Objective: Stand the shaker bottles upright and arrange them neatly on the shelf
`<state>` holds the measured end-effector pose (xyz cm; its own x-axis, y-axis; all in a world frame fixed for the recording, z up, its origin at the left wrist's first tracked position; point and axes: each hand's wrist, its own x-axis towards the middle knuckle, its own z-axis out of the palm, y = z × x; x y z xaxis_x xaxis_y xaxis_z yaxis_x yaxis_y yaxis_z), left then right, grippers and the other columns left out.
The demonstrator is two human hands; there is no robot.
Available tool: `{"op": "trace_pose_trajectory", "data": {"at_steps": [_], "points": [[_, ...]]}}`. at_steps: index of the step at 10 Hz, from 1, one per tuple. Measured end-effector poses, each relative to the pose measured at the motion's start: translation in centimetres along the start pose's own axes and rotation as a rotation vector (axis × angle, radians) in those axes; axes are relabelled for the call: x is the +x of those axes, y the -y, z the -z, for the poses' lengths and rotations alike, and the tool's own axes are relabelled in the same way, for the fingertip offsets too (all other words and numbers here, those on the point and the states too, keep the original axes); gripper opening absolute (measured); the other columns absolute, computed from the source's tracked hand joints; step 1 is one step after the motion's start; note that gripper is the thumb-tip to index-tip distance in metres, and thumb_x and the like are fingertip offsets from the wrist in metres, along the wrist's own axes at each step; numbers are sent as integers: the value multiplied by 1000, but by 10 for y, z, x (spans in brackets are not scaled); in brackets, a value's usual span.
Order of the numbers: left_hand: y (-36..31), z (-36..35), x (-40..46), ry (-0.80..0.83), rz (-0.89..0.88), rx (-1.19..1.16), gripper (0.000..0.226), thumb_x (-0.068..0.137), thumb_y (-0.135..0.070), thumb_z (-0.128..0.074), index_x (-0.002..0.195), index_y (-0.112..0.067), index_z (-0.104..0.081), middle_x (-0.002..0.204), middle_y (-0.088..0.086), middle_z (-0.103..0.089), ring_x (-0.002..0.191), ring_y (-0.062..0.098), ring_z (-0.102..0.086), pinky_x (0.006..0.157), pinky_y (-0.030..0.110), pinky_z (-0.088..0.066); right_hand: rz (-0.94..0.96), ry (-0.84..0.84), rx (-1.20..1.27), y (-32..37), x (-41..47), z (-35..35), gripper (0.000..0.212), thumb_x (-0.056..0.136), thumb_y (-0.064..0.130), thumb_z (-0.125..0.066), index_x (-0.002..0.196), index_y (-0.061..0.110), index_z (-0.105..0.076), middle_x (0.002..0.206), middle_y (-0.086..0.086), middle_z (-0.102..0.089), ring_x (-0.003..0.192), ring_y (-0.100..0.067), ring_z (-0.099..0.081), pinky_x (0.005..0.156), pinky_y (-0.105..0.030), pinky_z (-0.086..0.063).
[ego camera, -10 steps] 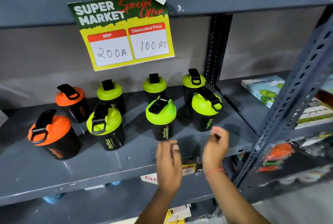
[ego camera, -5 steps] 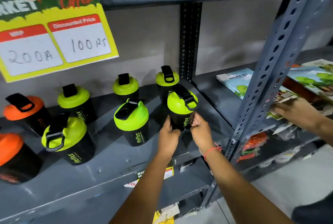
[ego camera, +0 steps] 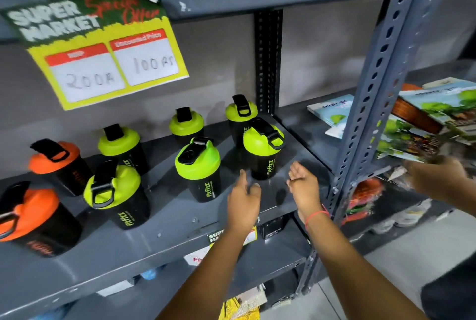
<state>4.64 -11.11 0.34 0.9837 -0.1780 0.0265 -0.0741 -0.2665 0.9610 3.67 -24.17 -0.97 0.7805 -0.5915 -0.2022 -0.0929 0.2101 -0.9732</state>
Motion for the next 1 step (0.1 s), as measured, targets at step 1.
{"op": "trace_pose_trajectory", "data": {"at_steps": [1], "points": [[-3, 19, -43, 101, -75, 201, 50, 93, -19, -47, 139, -12, -30, 89, 9, -63, 84, 24, -55, 72, 28, -37, 19, -136, -19, -16, -29, -1, 57, 84, -23, -27, 135, -3, -42, 140, -19, -49, 128, -28, -49, 114, -40, -34]]}}
